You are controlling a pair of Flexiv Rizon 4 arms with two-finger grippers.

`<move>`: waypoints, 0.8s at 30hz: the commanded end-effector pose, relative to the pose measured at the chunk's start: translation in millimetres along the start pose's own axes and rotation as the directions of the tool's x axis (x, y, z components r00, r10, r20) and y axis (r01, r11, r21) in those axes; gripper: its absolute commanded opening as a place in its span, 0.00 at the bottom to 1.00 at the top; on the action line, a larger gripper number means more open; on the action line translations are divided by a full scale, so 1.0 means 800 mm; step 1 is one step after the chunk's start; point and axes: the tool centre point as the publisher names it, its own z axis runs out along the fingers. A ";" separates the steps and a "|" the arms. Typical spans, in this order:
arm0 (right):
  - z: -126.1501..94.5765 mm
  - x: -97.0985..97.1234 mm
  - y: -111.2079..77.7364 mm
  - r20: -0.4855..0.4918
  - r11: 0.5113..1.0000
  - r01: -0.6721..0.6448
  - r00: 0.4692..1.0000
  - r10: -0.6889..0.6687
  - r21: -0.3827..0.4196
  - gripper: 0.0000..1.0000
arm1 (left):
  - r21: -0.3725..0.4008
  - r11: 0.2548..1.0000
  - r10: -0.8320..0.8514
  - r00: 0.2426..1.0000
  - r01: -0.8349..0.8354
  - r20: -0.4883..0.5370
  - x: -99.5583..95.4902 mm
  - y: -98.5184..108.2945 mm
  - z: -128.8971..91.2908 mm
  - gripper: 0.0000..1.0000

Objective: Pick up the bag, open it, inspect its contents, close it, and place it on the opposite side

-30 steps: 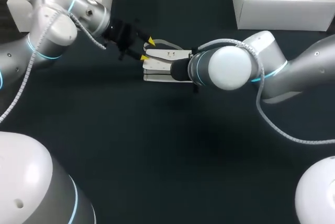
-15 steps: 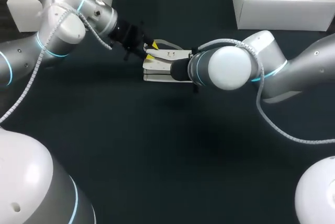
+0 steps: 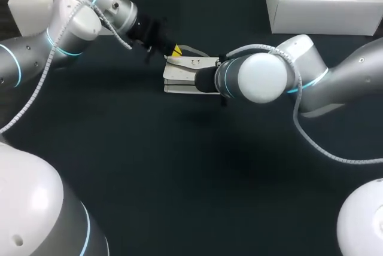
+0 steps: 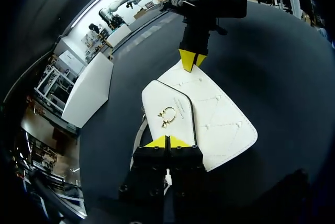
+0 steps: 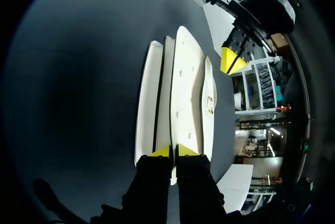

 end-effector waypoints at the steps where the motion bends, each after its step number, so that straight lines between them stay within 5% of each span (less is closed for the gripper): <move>1: 0.002 0.002 0.000 0.007 1.000 -0.001 1.000 0.001 -0.003 0.00 | 0.020 0.999 -0.026 0.999 0.027 -0.036 -0.021 0.012 -0.005 0.00; 7: 0.002 0.002 0.000 0.007 1.000 -0.001 1.000 0.001 -0.003 0.00 | 0.012 0.998 -0.066 0.997 0.066 -0.035 -0.033 0.012 -0.013 0.00; 9: 0.002 0.002 0.000 0.007 1.000 -0.001 1.000 0.001 -0.003 0.00 | 0.012 0.999 -0.053 0.998 0.053 -0.019 -0.028 0.009 -0.017 0.40; 12: 0.002 0.002 0.000 0.007 1.000 -0.001 1.000 0.001 -0.003 0.00 | 0.011 1.000 -0.027 1.000 0.027 0.017 -0.015 0.005 -0.020 0.62; 14: 0.002 0.002 0.000 0.007 1.000 -0.001 1.000 0.001 -0.003 0.00 | 0.012 1.000 -0.007 0.999 0.007 0.049 -0.004 0.002 -0.022 0.87; 24: 0.002 0.002 0.000 0.007 1.000 -0.001 1.000 0.001 -0.003 0.00 | 0.036 0.998 0.053 0.997 -0.055 0.062 0.024 -0.006 -0.009 0.90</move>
